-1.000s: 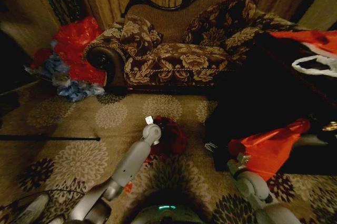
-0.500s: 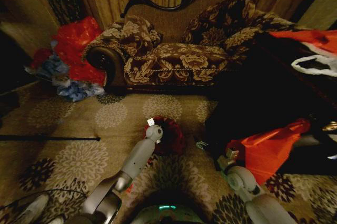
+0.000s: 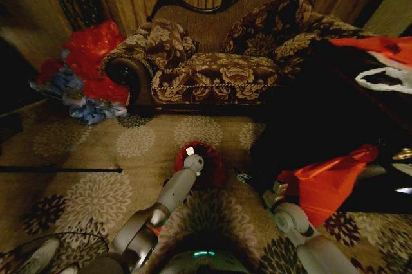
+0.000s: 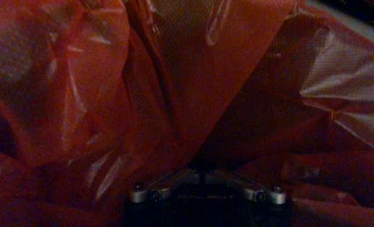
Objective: Place a garbage bag over the trash bin.
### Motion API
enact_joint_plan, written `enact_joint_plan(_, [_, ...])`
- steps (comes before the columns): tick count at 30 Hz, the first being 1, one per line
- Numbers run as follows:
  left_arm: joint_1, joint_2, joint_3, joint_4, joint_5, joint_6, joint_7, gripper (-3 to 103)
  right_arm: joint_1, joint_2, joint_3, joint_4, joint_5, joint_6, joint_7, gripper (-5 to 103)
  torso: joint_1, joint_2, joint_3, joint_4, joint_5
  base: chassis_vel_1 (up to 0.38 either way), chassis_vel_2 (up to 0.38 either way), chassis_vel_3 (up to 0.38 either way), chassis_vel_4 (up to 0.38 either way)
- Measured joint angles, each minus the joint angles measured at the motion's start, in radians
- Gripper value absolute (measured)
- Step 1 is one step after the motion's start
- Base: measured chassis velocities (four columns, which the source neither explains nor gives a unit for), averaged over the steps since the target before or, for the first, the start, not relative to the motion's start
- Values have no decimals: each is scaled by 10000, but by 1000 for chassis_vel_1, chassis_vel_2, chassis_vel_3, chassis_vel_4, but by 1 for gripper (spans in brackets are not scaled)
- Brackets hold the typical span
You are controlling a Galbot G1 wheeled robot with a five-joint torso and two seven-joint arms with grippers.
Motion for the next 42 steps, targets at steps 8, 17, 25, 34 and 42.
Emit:
enact_joint_plan(8, [44,-147,-47,477,-84,196,-215,0,11,49,-39,2,3,-1,2,100,-1,1,-1,-4,-1,0,0,0,0])
enact_joint_plan(17, [69,-65,-140,744,-48,12,-355,0,5,83,-19,15,7,-1,2,100,-1,0,0,-3,-1,0,0,0,0])
enact_joint_plan(25, [-218,61,-666,773,738,-312,-310,0,117,98,-116,20,7,-1,13,100,0,0,0,-2,-1,0,0,0,0])
enact_joint_plan(34, [-583,-239,-629,1047,808,-173,64,0,91,84,-282,81,-29,-1,26,100,0,0,0,-1,-2,0,0,0,0])
enact_joint_plan(42, [-205,-684,-546,914,681,53,-112,0,110,67,-383,198,-46,4,81,100,0,0,0,0,0,0,0,0,0])
